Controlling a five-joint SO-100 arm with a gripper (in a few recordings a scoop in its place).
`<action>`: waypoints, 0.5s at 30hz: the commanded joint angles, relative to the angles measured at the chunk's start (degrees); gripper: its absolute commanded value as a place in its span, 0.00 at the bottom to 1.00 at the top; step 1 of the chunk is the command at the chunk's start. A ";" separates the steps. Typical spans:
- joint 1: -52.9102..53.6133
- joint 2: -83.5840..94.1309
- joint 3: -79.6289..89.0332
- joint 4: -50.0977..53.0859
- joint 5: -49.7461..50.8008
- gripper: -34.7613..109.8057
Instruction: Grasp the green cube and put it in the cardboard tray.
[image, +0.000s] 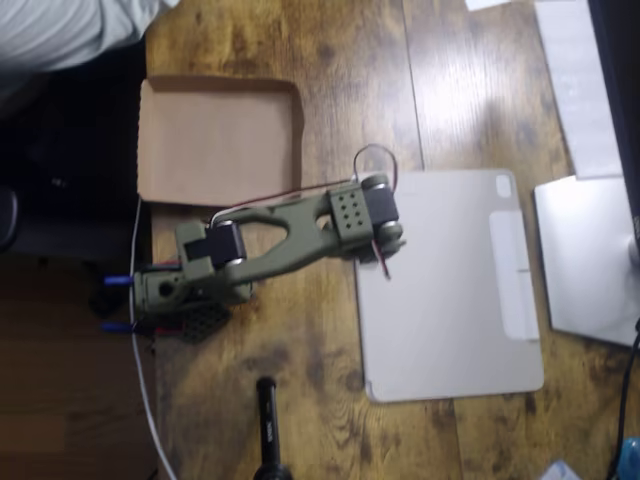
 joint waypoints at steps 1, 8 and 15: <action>-4.13 -0.53 -3.60 1.23 2.64 0.25; -10.20 -6.50 -6.42 0.00 4.13 0.35; -11.60 -7.12 -2.72 -7.38 4.04 0.41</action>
